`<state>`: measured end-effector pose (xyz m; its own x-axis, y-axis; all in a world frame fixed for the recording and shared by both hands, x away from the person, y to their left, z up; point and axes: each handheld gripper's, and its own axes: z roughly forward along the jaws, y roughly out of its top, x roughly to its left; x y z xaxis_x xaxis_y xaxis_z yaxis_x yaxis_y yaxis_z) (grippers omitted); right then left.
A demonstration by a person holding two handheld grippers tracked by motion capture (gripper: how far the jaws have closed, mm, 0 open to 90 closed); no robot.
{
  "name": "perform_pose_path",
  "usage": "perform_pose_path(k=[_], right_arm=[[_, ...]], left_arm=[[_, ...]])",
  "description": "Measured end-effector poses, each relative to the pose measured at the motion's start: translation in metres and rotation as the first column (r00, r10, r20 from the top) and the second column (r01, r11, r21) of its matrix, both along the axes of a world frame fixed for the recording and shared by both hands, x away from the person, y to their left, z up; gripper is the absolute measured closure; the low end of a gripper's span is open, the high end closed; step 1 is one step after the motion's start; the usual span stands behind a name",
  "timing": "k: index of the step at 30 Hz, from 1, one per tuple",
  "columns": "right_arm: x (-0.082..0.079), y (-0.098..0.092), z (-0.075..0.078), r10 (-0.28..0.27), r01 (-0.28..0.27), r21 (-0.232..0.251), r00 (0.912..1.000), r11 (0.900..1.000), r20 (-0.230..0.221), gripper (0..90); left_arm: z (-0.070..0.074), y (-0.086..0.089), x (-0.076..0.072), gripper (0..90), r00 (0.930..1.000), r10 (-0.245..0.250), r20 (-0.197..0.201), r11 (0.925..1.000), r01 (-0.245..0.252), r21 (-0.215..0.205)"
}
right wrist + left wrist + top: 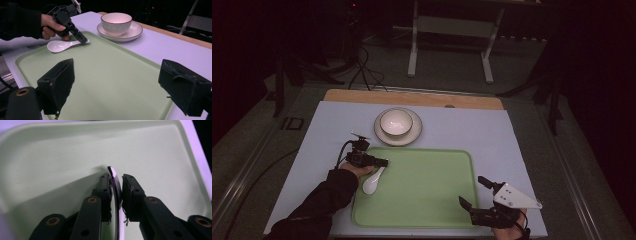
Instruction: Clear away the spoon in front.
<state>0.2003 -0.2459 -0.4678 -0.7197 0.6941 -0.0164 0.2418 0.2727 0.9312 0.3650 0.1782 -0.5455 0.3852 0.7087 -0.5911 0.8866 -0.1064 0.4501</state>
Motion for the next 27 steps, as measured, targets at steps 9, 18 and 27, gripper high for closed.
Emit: perform_pose_path(k=[9,18,27], right_arm=[[0.0,0.001,0.0,0.007,-0.007,0.0,1.0,1.0,-0.003,13.2],[0.0,0.001,-0.001,0.009,-0.009,0.003,0.9999,1.0,-0.006,13.2],[0.001,0.001,-0.001,0.011,-0.011,0.003,0.9999,1.0,-0.007,13.2]], left_arm=[[0.004,0.005,-0.002,68.0,0.9986,0.026,0.045,0.9986,-0.028,0.045],[0.018,-0.003,-0.011,86.0,0.9949,-0.019,0.099,0.9974,0.012,0.071],[0.012,-0.025,-0.016,88.9,0.9879,-0.141,0.066,0.979,0.129,0.158]])
